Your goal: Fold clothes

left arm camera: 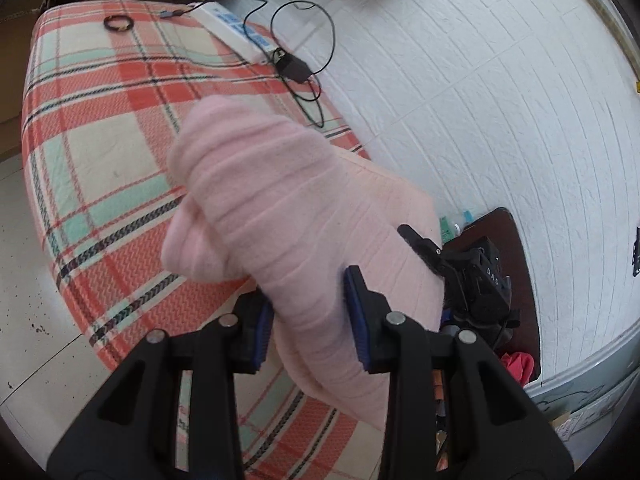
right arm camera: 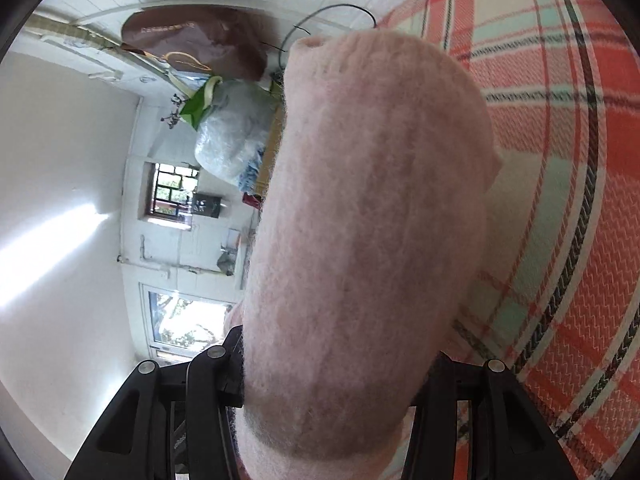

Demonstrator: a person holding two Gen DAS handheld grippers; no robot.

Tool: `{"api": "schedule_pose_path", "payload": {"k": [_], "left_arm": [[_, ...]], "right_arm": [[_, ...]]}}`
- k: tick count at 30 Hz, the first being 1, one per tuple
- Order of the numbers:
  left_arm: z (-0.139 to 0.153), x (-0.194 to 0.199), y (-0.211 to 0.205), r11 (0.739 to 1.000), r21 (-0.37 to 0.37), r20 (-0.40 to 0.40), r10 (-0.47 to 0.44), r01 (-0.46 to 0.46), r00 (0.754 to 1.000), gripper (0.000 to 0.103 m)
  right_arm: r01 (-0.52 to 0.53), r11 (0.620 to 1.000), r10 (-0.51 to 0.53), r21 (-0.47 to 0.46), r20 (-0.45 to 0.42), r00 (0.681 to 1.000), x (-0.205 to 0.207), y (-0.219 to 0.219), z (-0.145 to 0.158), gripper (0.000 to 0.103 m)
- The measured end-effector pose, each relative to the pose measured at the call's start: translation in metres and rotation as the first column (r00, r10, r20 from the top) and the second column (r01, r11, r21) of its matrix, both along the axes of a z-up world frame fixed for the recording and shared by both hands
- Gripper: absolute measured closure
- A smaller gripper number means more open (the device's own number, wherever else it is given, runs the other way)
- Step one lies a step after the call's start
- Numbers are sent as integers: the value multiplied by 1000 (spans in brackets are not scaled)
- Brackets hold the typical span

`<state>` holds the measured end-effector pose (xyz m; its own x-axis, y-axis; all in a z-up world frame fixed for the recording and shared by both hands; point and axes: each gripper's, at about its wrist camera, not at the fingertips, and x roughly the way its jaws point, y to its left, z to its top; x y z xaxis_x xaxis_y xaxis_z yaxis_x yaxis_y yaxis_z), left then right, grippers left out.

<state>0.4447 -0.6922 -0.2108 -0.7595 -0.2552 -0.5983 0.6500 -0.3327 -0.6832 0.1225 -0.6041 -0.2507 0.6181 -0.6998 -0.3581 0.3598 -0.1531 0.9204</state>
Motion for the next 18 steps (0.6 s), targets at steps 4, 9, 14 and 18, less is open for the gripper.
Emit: {"api": "schedule_pose_path", "payload": {"k": [4, 9, 14, 18], "left_arm": [[-29, 3, 2, 999, 46, 10, -2, 1, 1000, 67], [-41, 7, 3, 998, 67, -20, 21, -20, 1000, 65], [-45, 5, 7, 998, 62, 9, 28, -29, 1000, 58], [-35, 5, 17, 997, 16, 52, 68, -69, 996, 39]], "right_arm": [[-19, 996, 21, 91, -30, 999, -1, 2, -34, 50], [-18, 995, 23, 103, -50, 998, 8, -9, -28, 48], [-20, 990, 34, 138, -99, 995, 8, -8, -21, 40], [-8, 991, 34, 131, -196, 980, -2, 5, -4, 29]]}}
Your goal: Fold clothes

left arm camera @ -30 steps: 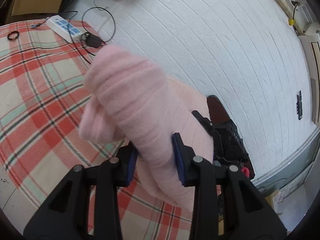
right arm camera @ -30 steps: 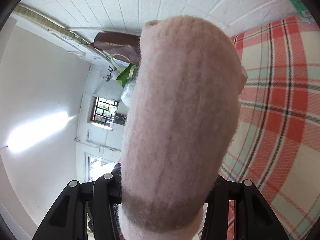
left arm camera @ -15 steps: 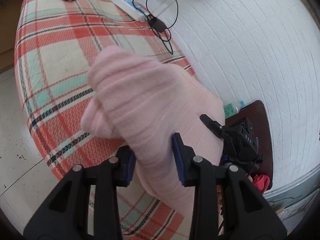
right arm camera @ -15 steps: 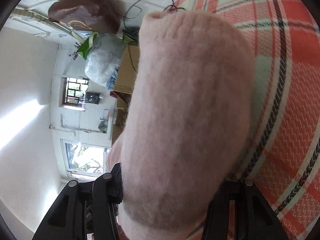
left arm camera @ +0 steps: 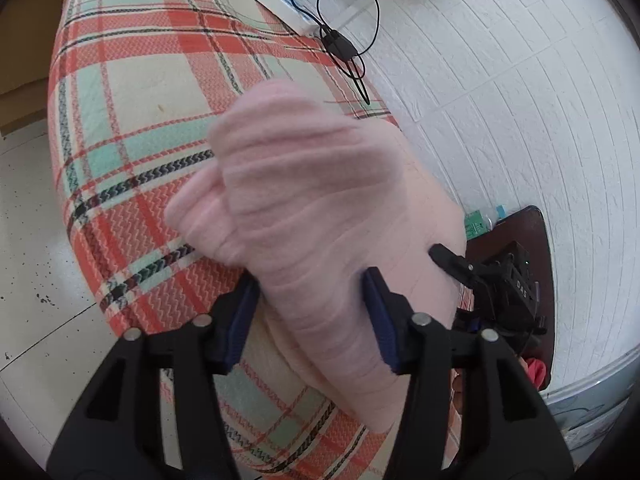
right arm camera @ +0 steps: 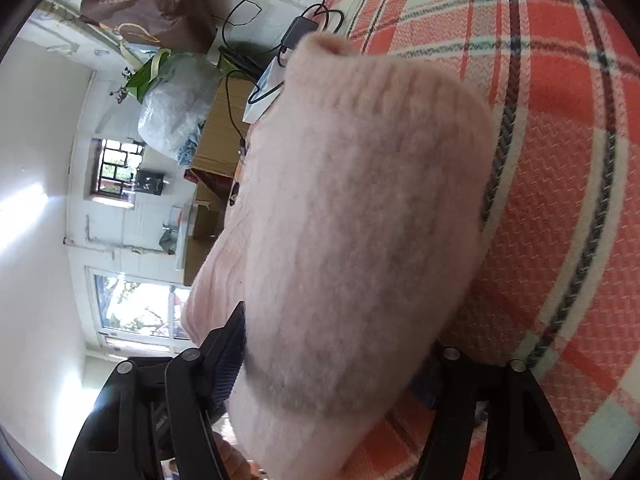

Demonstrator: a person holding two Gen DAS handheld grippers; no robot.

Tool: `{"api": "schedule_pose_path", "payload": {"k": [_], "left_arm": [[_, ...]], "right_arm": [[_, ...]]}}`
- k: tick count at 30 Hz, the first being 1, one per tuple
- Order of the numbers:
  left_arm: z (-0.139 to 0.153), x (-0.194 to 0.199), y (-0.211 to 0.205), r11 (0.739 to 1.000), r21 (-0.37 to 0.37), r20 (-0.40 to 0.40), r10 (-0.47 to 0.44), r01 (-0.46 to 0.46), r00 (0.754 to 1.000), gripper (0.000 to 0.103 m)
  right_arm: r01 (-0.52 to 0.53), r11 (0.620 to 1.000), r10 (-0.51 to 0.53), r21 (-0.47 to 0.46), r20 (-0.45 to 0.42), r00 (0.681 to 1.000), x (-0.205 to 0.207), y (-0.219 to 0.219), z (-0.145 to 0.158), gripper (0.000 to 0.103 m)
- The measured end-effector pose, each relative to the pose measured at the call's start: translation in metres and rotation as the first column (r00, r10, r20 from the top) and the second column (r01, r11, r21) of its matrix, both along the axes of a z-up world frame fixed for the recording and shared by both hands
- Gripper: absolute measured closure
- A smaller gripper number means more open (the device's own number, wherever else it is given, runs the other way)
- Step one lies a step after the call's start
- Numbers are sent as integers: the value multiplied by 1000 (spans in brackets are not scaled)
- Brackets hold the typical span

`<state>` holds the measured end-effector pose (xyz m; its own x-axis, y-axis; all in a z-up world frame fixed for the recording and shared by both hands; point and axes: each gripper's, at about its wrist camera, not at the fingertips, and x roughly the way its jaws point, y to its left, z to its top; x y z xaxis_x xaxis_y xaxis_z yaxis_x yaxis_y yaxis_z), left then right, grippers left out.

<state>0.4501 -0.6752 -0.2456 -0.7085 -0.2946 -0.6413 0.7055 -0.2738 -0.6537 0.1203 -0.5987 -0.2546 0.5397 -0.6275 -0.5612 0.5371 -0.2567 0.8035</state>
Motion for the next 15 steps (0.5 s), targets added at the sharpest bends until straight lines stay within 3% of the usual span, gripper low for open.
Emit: {"api": "schedule_pose_path", "payload": {"k": [6, 10, 15], "left_arm": [[33, -4, 41, 987, -163, 113, 15, 3, 993, 37], [49, -2, 71, 973, -230, 135, 30, 2, 990, 25], [68, -5, 99, 954, -300, 183, 57, 0, 982, 24]], "right_arm": [[-12, 999, 7, -35, -132, 991, -7, 27, 26, 29], [-39, 997, 24, -61, -228, 973, 0, 45, 42, 29], [-98, 987, 38, -127, -408, 912, 20, 116, 65, 29]]}}
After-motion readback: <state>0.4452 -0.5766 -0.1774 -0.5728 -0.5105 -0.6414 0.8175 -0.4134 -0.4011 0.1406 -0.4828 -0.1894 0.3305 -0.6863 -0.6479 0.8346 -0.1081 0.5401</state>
